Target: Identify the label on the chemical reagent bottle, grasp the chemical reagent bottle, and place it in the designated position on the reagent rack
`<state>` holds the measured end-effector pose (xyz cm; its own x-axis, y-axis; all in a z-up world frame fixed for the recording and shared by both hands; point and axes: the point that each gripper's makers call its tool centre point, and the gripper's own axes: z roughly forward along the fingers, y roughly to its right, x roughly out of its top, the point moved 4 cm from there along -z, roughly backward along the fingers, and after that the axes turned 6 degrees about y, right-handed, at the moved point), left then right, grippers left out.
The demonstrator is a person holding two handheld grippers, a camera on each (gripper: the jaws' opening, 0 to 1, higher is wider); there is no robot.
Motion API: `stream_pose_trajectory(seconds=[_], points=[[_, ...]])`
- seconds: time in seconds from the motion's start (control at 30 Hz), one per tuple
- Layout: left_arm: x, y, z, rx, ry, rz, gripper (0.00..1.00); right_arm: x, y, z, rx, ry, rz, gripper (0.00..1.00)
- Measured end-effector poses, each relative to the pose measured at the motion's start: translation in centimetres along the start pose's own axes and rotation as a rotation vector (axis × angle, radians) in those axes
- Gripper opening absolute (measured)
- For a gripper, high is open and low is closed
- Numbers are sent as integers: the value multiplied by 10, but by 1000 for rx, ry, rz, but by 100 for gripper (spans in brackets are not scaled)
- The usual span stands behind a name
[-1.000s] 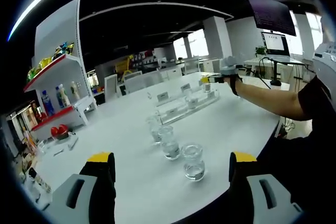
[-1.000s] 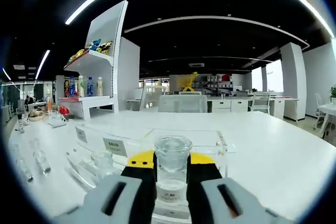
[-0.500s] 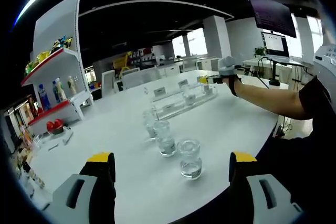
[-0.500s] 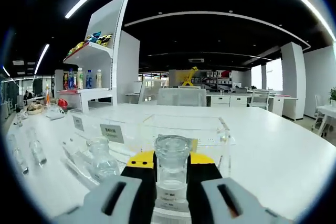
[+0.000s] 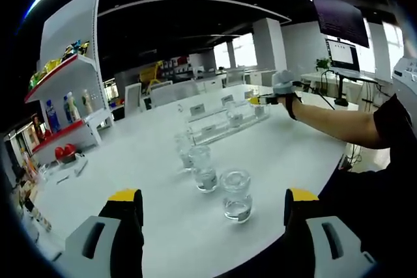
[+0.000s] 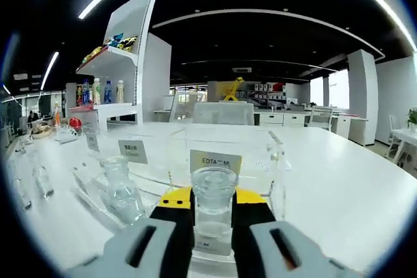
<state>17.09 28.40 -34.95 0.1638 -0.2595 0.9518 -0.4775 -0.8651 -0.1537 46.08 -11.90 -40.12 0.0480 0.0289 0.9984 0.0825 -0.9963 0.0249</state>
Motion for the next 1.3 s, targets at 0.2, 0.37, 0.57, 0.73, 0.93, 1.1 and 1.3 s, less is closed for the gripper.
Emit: stream_pose_trajectory(seconds=[0.2, 0.37, 0.57, 0.73, 0.93, 1.1, 1.3], points=[[1, 1, 1, -1, 2, 0, 89, -4, 1, -3, -9, -13, 10, 18], [3, 4, 2, -6, 9, -5, 89, -4, -1, -5, -1, -13, -4, 18], [4, 4, 3, -5, 12, -7, 89, -4, -4, -6, 17, -26, -41, 19], [2, 5, 2, -7, 11, -11, 89, -4, -5, -8, 25, -38, -34, 20], [5, 9, 0, -21, 25, -19, 89, -3, -9, -11, 57, -45, -27, 27], [6, 5, -2, -10, 24, -18, 89, -2, -18, -12, 99, -35, -43, 41], [7, 4, -4, -4, 28, -16, 89, 0, -15, -12, 97, -20, -54, 53]])
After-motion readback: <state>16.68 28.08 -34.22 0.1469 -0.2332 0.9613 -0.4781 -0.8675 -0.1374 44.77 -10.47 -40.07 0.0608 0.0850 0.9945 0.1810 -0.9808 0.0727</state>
